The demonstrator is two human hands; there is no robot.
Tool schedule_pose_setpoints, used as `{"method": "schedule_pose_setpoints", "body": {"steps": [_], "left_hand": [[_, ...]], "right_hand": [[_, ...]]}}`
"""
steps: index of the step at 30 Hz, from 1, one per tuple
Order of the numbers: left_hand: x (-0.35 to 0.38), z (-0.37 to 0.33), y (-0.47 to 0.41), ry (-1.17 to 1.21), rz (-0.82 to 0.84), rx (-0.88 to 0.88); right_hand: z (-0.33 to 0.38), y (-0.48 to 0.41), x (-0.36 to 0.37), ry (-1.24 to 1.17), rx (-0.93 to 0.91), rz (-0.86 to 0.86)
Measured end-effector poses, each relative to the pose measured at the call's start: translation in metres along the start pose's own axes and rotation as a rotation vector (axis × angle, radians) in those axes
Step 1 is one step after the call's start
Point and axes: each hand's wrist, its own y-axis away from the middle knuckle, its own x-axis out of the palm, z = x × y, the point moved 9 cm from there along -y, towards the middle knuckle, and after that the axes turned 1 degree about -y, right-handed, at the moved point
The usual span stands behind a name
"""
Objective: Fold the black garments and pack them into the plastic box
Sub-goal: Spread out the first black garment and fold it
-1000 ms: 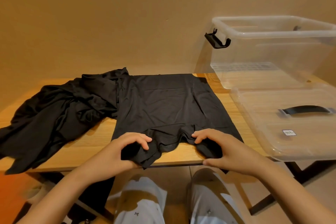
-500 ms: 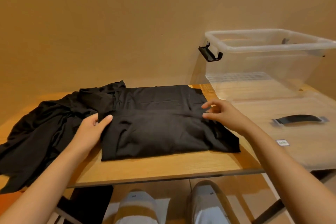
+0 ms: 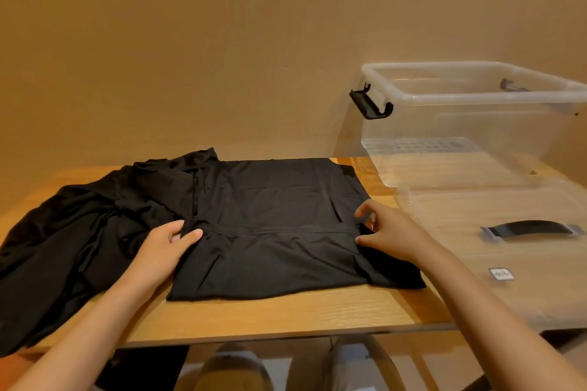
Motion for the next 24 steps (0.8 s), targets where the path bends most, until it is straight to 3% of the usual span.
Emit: {"method": "schedule_pose_setpoints", "body": {"steps": [12,19,24], "left_hand": [[0.001,-0.002,0.0,-0.022,-0.032,0.027],[-0.001,-0.002,-0.001,-0.029,-0.01,0.008],[0.0,-0.003,0.001,0.023,-0.004,0.003]], "right_hand": [[-0.017,-0.004,-0.02,-0.113,-0.053,-0.032],[-0.012,-0.004,-0.022,0.011,-0.112,0.123],[-0.016,-0.004,-0.024,-0.027,-0.115,0.096]]}}
